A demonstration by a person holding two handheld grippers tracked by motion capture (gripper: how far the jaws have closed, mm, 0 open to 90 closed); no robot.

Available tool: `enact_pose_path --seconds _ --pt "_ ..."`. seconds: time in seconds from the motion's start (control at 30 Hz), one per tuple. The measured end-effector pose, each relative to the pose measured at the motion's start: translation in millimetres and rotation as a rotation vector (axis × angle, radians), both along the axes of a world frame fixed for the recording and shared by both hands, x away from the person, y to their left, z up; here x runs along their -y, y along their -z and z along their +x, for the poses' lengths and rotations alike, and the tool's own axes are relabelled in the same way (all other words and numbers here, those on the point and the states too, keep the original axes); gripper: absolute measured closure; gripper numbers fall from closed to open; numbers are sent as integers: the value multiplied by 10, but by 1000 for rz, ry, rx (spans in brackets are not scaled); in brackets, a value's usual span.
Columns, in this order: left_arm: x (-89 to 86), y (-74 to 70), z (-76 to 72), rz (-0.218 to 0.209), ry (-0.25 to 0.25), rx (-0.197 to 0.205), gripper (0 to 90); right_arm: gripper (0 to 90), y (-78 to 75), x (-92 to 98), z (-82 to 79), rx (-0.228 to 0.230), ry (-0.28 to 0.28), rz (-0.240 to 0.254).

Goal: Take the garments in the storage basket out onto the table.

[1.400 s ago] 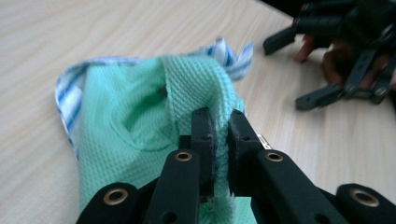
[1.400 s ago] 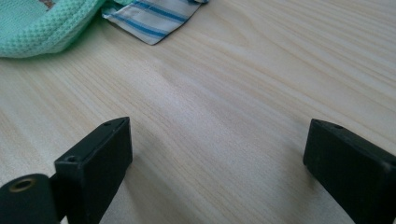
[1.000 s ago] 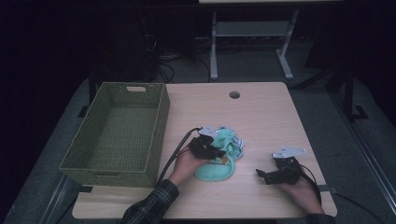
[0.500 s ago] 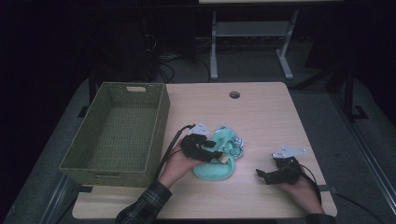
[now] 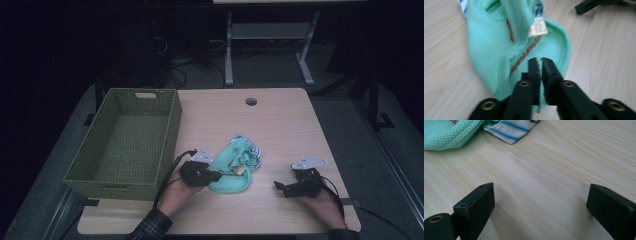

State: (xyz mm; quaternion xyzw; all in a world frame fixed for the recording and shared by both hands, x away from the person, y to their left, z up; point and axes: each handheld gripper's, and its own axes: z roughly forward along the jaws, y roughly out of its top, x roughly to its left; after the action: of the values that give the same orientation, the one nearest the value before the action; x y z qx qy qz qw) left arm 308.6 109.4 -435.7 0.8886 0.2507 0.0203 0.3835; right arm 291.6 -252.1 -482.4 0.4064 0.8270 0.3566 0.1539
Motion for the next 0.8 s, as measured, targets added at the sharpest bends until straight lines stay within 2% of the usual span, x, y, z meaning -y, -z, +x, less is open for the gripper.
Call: enact_pose_path --seconds 0.03,0.07,0.13,0.17,0.37,0.4,0.43,0.7,0.73,0.8 --pt "3 14 -15 -4 -6 -7 895 77 0 0 0 0 1 0" --pt "3 31 -29 17 -4 -14 895 77 0 0 0 0 0 0" --pt "4 59 -44 27 3 -20 896 77 0 0 0 0 0 0" --pt "15 80 -57 22 -5 -29 896 77 1 0 1 1 0 -1" --pt "57 209 -74 122 -1 -25 895 77 0 0 0 0 1 -1" --pt "57 224 -72 126 3 -24 895 77 0 -1 0 0 1 -1" --pt "60 236 -75 100 -13 -43 895 77 0 -1 0 0 1 -1" --pt "41 232 -60 107 6 -52 895 81 0 0 2 2 -2 -1" --pt "50 236 -64 95 -4 -56 895 93 -6 -7 -1 -3 0 -2" --pt "47 235 -56 99 0 -59 895 160 -27 -14 -7 -4 -7 -8"
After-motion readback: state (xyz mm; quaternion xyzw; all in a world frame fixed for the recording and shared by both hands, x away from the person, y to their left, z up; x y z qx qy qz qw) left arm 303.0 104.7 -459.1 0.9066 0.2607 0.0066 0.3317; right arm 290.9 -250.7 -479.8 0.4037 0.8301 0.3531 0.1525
